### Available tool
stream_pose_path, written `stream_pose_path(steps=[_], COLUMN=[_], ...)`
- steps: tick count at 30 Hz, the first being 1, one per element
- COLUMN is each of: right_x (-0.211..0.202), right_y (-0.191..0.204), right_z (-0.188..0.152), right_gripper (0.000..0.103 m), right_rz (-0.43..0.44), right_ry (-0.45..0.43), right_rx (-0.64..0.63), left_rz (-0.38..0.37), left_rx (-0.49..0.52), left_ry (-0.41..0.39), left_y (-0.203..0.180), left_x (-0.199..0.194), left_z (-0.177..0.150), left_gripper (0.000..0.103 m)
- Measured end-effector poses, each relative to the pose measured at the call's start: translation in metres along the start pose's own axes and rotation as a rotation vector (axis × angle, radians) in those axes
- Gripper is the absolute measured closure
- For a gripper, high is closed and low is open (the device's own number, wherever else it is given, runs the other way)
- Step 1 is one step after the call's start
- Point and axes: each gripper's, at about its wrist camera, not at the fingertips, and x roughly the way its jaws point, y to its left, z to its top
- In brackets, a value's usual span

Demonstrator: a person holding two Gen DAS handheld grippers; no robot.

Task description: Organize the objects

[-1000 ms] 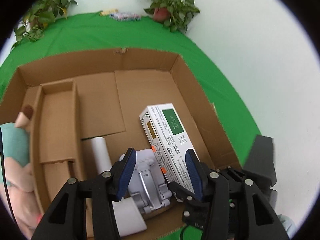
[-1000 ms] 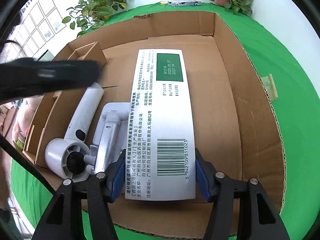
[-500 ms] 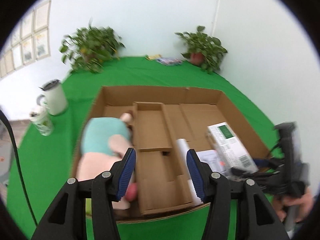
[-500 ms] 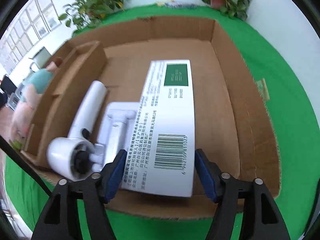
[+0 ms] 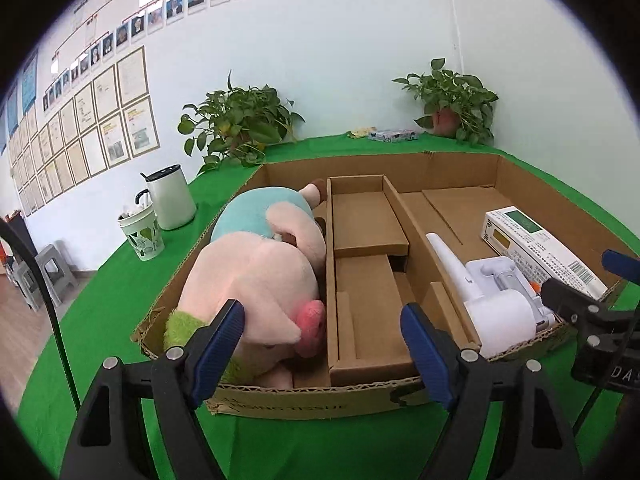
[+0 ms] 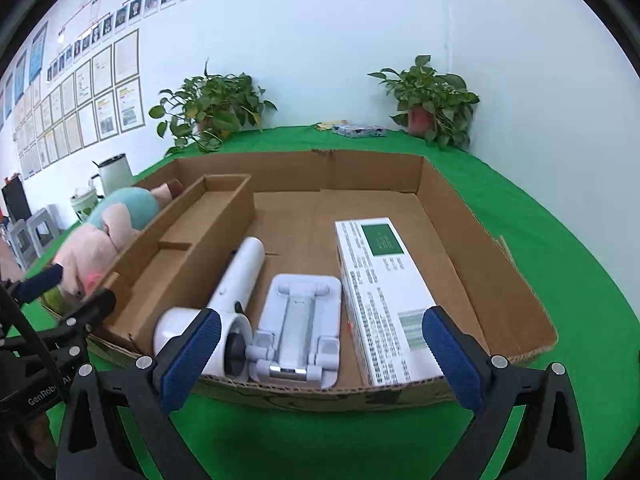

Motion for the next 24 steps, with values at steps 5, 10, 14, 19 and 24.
stream_pose_path(steps=[5, 10, 14, 19, 24], right_x=[0.014, 0.015, 0.016, 0.016, 0.016], right_y=[0.001, -0.001, -0.001, -0.001, -0.001], right_z=[-0.012, -0.016, -0.016, -0.016, -0.016], right_gripper=[0.001, 0.001, 0.000, 0.000, 0.000], right_rz=[-0.023, -0.024, -0.025, -0.025, -0.026], right_ry=[-0.026, -0.046, -0.046, -0.047, -0.047], right_rx=[-0.018, -0.019, -0.019, -0.019, -0.019], left_rz=[0.007, 0.001, -0.005, -0.006, -0.008], left_rx=[-0.032, -0.035, -0.040, -0.043, -0.045], left_ry=[-0.008, -0.002, 0.000, 0.001, 0.002], left_y=[0.001, 0.001, 0.002, 0.001, 0.001], left_x=[0.003, 0.005, 0.005, 0.005, 0.005], left_z=[-0.003, -0.003, -0.003, -0.003, -0.004], left_gripper=[0.018, 0.015, 0.015, 0.015, 0.014])
